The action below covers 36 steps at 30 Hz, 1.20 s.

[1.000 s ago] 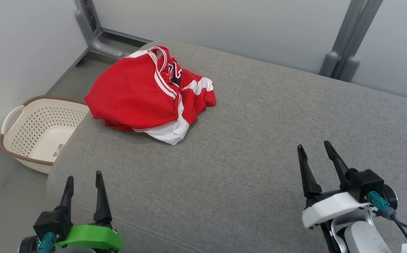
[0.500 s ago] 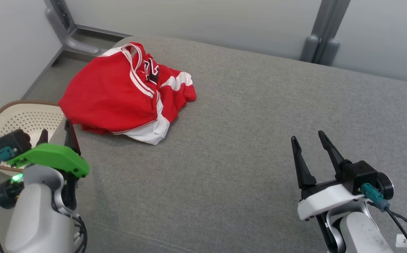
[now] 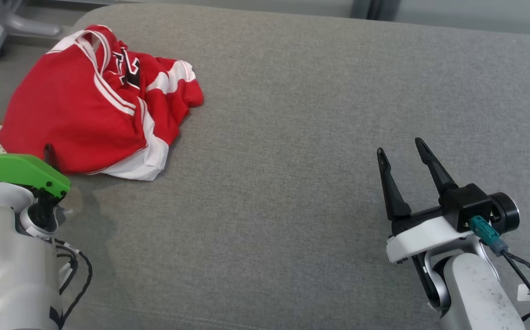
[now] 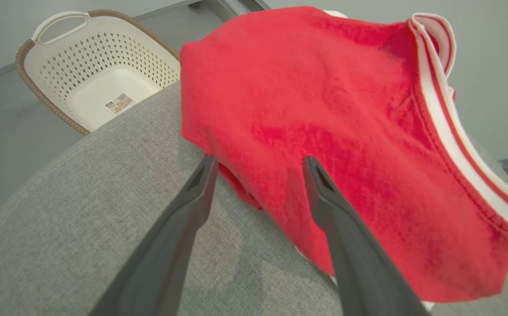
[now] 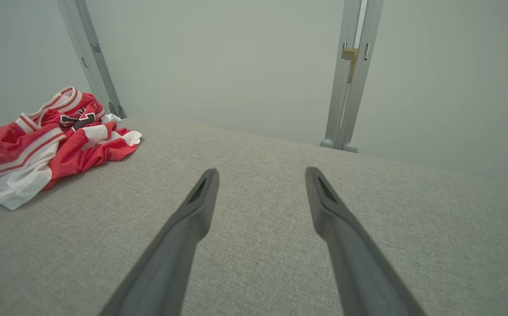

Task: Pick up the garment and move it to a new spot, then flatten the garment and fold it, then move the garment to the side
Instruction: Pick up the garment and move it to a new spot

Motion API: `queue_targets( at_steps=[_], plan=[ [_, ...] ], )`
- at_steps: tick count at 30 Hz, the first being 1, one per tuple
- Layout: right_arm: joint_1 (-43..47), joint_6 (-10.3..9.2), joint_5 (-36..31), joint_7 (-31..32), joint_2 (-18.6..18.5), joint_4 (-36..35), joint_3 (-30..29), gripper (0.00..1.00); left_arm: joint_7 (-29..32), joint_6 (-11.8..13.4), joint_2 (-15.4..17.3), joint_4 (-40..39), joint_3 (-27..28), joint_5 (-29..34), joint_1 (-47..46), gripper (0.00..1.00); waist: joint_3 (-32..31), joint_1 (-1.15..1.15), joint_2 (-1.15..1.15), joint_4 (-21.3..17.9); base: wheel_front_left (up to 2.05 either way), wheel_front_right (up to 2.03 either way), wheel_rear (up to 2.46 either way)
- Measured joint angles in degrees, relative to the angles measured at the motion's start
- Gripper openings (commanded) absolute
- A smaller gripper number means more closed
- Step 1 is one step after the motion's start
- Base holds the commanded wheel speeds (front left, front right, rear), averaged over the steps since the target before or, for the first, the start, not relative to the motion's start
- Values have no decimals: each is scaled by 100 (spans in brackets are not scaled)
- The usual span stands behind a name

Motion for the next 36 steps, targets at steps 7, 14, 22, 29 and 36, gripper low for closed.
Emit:
queue_targets(
  at_steps=[7,14,22,29,36],
  plan=[
    [-59,-1,5,-2,1,-35,10,100,5,43,74,274,110,-152,-97,0,345,0,0,-315,0,0,0],
    [-59,0,110,-55,0,73,-2,100,-565,-223,93,116,97,-179,-137,0,314,0,0,-435,0,0,0],
    [28,-1,415,-181,2,300,116,100,-1352,-539,243,-397,-323,232,-594,0,-138,0,0,-412,0,0,0],
    [213,0,621,-248,0,505,118,100,-1445,-736,74,-1069,-907,553,-1199,0,-658,0,0,-507,0,0,0],
    [362,0,704,-265,0,557,247,100,-1373,-803,-341,-1648,-1380,736,-1581,0,-1042,0,0,-884,0,0,0]
  ],
)
